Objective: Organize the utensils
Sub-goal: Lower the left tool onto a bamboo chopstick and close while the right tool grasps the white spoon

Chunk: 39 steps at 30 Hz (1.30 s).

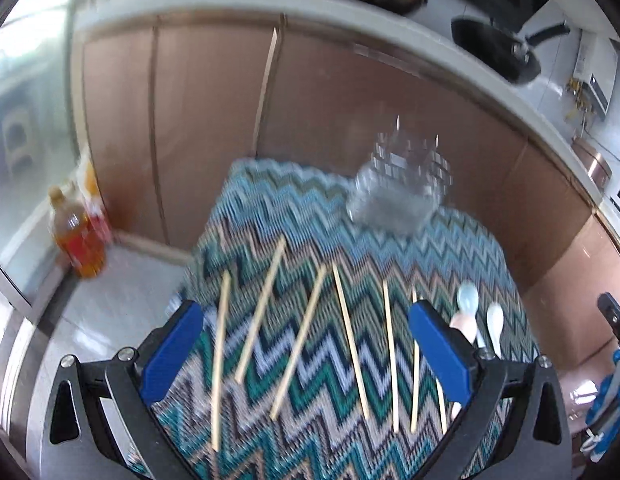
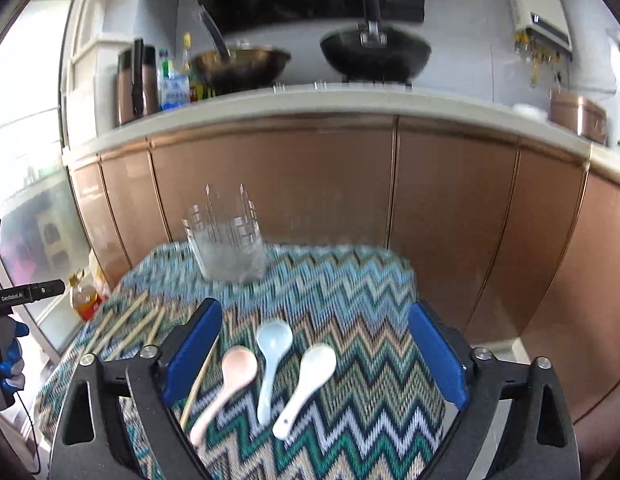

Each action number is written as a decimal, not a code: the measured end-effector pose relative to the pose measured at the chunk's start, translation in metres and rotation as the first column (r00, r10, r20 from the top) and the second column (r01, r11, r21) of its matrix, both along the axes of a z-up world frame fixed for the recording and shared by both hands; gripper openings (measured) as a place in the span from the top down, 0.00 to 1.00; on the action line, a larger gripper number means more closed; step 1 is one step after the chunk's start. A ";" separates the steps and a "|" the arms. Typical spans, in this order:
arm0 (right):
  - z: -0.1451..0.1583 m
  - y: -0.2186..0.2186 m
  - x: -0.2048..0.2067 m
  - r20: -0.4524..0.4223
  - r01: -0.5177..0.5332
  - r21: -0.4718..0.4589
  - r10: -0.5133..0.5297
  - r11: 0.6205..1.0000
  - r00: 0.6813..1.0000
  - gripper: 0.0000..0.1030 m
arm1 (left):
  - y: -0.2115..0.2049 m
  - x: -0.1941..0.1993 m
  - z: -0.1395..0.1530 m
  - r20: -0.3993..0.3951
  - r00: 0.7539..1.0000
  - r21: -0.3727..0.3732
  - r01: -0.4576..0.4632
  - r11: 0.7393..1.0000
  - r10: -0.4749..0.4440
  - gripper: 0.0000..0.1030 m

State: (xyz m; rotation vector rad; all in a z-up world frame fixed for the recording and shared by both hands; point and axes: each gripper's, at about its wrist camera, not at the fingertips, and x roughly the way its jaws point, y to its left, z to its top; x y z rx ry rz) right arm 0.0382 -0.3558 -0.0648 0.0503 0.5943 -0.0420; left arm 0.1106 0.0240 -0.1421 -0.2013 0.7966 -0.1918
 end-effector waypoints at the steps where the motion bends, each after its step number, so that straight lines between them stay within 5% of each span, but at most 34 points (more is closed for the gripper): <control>1: -0.004 -0.001 0.001 -0.015 -0.001 0.004 0.001 1.000 1.000 0.13 | -0.003 0.002 -0.006 -0.021 1.000 -0.002 0.010 1.000 -0.010 0.00; 7: -0.034 -0.012 0.015 -0.113 -0.031 0.037 0.035 0.999 0.993 0.22 | -0.024 0.020 -0.027 -0.142 0.987 -0.017 0.070 0.997 -0.071 0.00; 12: -0.061 -0.024 0.034 -0.214 -0.057 0.086 0.074 0.995 0.974 0.44 | -0.046 0.048 -0.039 -0.217 0.969 -0.020 0.115 0.993 -0.117 0.01; 23: -0.097 -0.047 0.065 -0.335 -0.102 0.216 0.172 0.971 0.926 0.60 | -0.084 0.123 -0.067 -0.371 0.922 0.032 0.130 0.991 -0.109 0.05; 30: -0.112 -0.049 0.080 -0.368 -0.118 0.243 0.205 0.963 0.907 0.62 | -0.084 0.143 -0.091 -0.475 0.874 0.007 0.118 0.993 -0.101 0.39; 39: -0.123 -0.052 0.095 -0.390 -0.124 0.290 0.235 0.949 0.890 0.74 | -0.086 0.150 -0.107 -0.512 0.853 0.003 0.118 0.993 -0.100 0.77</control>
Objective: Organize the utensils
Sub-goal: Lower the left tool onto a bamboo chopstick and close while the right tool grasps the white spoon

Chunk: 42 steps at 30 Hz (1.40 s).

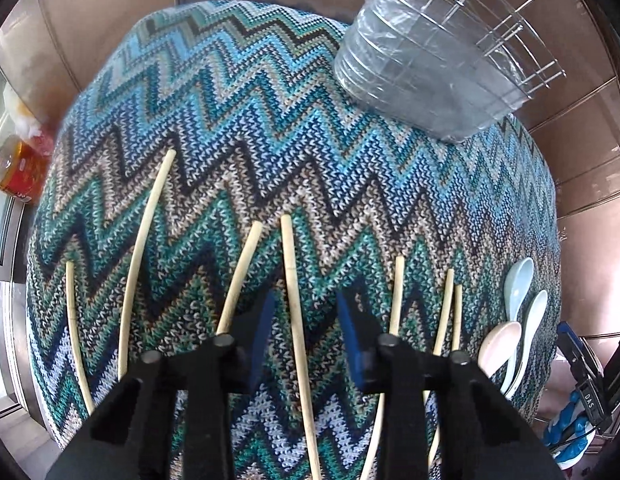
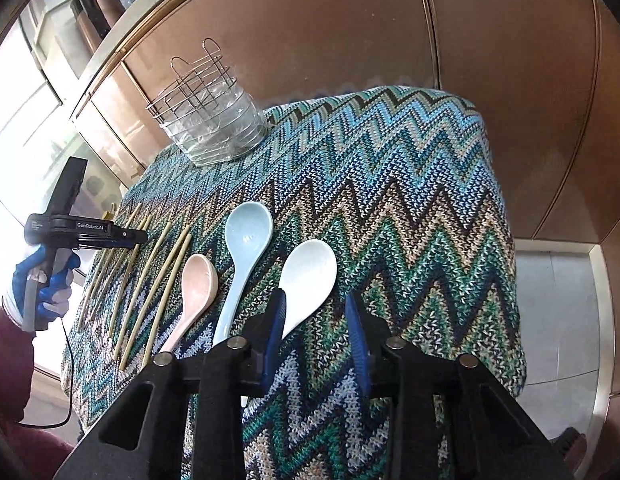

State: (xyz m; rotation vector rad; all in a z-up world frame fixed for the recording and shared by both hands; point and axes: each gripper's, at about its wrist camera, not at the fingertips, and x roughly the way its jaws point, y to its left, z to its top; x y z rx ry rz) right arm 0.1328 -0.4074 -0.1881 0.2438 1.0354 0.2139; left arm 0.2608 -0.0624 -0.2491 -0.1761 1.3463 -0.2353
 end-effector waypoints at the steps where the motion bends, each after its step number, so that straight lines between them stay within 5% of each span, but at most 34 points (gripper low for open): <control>1: -0.001 -0.001 0.002 -0.005 -0.004 0.007 0.004 1.000 1.000 0.76 | -0.001 0.001 0.001 -0.003 1.000 -0.001 0.001 1.000 -0.001 0.80; 11: -0.016 -0.003 0.025 -0.081 -0.042 0.073 0.048 0.996 0.996 0.84 | -0.030 0.021 -0.002 -0.026 0.998 0.042 0.060 0.997 -0.059 0.90; 35: -0.038 0.016 0.083 -0.214 -0.188 0.050 0.194 0.981 0.957 0.80 | -0.053 0.042 -0.015 -0.046 0.994 0.051 0.100 0.994 -0.098 0.92; 42: -0.034 0.012 0.081 -0.194 -0.198 0.069 0.208 0.978 0.959 0.95 | -0.032 0.038 -0.017 -0.046 0.996 0.020 0.075 0.997 -0.074 0.95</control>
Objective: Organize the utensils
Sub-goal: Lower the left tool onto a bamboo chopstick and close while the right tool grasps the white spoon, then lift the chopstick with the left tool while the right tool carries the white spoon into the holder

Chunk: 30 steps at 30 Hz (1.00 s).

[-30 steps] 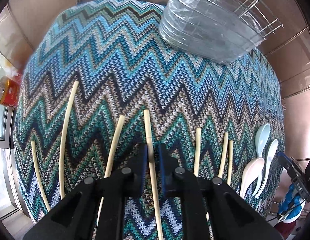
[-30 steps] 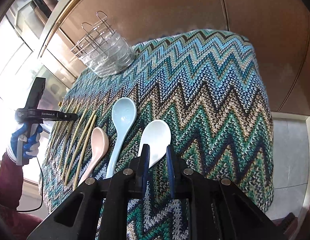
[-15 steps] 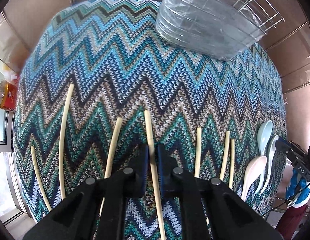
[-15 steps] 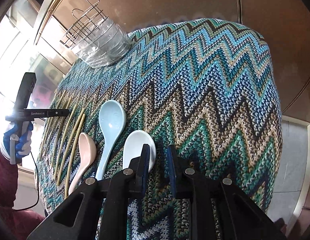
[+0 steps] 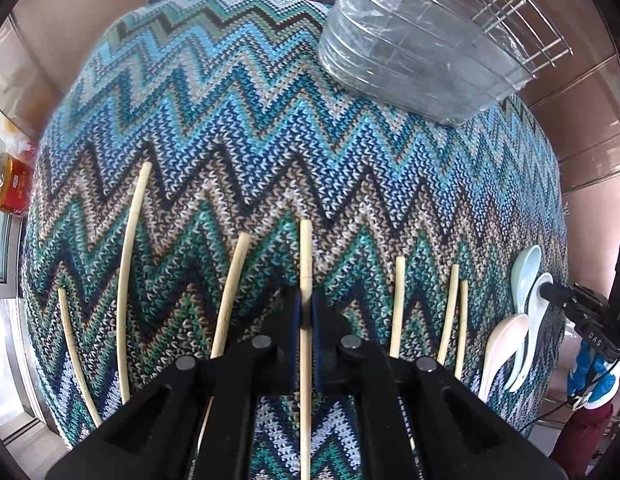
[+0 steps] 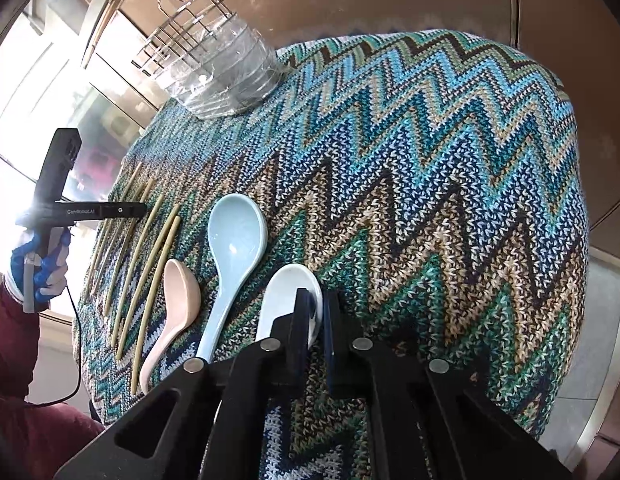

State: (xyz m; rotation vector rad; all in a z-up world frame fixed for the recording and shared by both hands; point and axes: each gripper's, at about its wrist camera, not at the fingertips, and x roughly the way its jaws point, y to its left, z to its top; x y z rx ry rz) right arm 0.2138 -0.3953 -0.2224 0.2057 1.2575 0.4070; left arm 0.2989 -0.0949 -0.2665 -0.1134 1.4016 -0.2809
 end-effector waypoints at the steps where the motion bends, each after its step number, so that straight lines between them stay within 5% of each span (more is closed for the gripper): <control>1: 0.004 -0.004 -0.003 0.010 0.000 -0.008 0.000 1.000 1.000 0.95 | 0.003 -0.002 0.000 0.004 1.000 -0.003 -0.002 1.000 0.002 0.95; 17: 0.079 0.021 -0.074 0.267 0.050 -0.106 -0.020 0.993 0.964 0.96 | 0.026 -0.069 0.073 0.253 0.967 -0.106 0.034 0.994 -0.006 0.96; 24: 0.127 0.051 -0.098 0.397 0.073 -0.149 -0.007 0.986 0.918 0.96 | 0.043 -0.103 0.135 0.397 0.917 -0.151 0.040 0.988 0.024 0.96; 30: 0.170 0.085 -0.087 0.504 0.079 -0.134 -0.001 0.988 0.864 0.96 | 0.045 -0.112 0.192 0.530 0.844 -0.204 0.036 0.978 0.079 0.96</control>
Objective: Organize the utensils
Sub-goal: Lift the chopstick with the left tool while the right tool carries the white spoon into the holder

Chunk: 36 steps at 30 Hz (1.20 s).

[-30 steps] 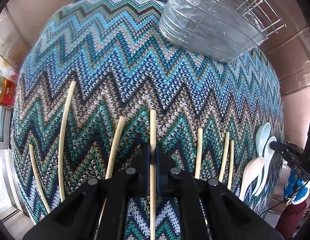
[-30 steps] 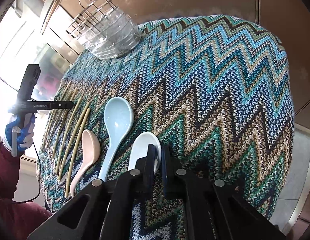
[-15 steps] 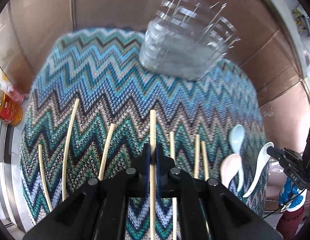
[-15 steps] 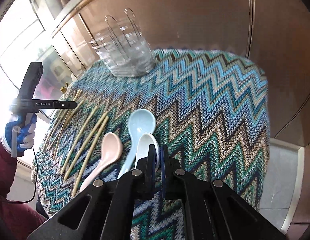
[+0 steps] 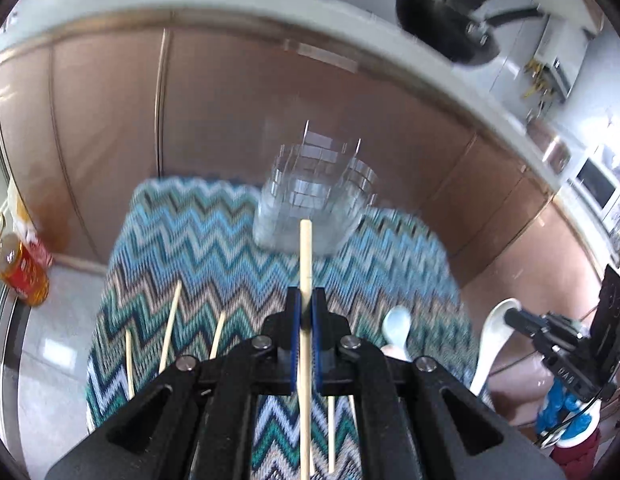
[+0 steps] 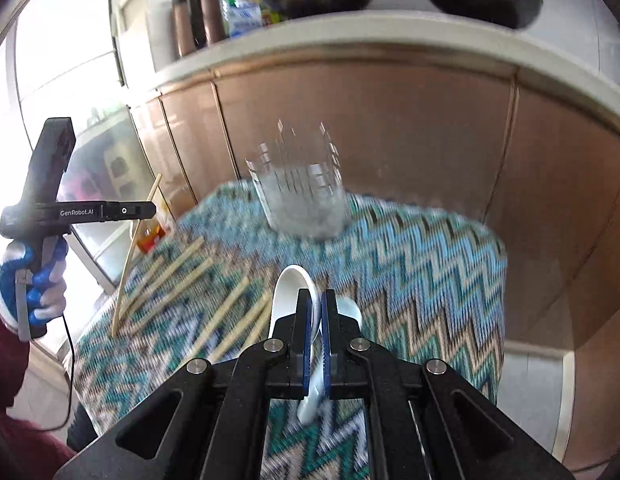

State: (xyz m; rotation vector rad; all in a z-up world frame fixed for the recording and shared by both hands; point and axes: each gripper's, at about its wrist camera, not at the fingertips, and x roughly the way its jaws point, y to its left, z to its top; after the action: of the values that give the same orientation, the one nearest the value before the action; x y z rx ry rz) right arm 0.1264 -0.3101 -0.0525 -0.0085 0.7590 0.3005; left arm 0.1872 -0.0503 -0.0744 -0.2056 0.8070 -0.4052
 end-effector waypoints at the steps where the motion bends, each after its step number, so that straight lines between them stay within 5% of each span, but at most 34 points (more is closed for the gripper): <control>1: 0.006 0.005 0.004 0.017 -0.003 0.003 0.002 1.000 1.000 0.96 | -0.001 0.003 0.009 0.024 1.000 -0.013 -0.007 1.000 0.007 0.96; 7: 0.057 0.044 0.051 0.192 0.020 -0.005 -0.018 1.000 0.981 0.96 | 0.002 0.034 0.073 0.213 0.974 -0.097 -0.054 0.994 0.073 0.96; 15: 0.071 0.059 0.127 0.392 0.183 -0.019 -0.161 0.983 0.906 0.96 | -0.022 0.094 0.112 0.430 0.873 -0.186 -0.164 0.969 0.231 0.96; 18: 0.057 0.062 0.151 0.429 0.231 -0.043 -0.191 0.972 0.883 0.96 | -0.036 0.117 0.103 0.478 0.831 -0.179 -0.225 0.958 0.285 0.96; 24: 0.018 0.061 0.176 0.447 0.286 -0.060 -0.231 0.956 0.864 0.96 | -0.062 0.153 0.060 0.522 0.785 -0.131 -0.313 0.941 0.334 0.95; 30: -0.021 0.072 0.183 0.452 0.296 -0.111 -0.217 0.949 0.865 0.96 | -0.071 0.165 0.021 0.555 0.765 -0.102 -0.328 0.939 0.328 0.95; 36: -0.043 0.072 0.182 0.422 0.302 -0.135 -0.221 0.944 0.879 0.91 | -0.069 0.171 -0.008 0.528 0.793 -0.084 -0.308 0.948 0.304 0.93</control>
State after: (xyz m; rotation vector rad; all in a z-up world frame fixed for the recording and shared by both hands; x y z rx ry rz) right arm 0.3084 -0.2377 -0.0955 -0.1499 0.3675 -0.0418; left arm 0.3583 -0.1189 -0.0826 -0.1996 0.2093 -0.1343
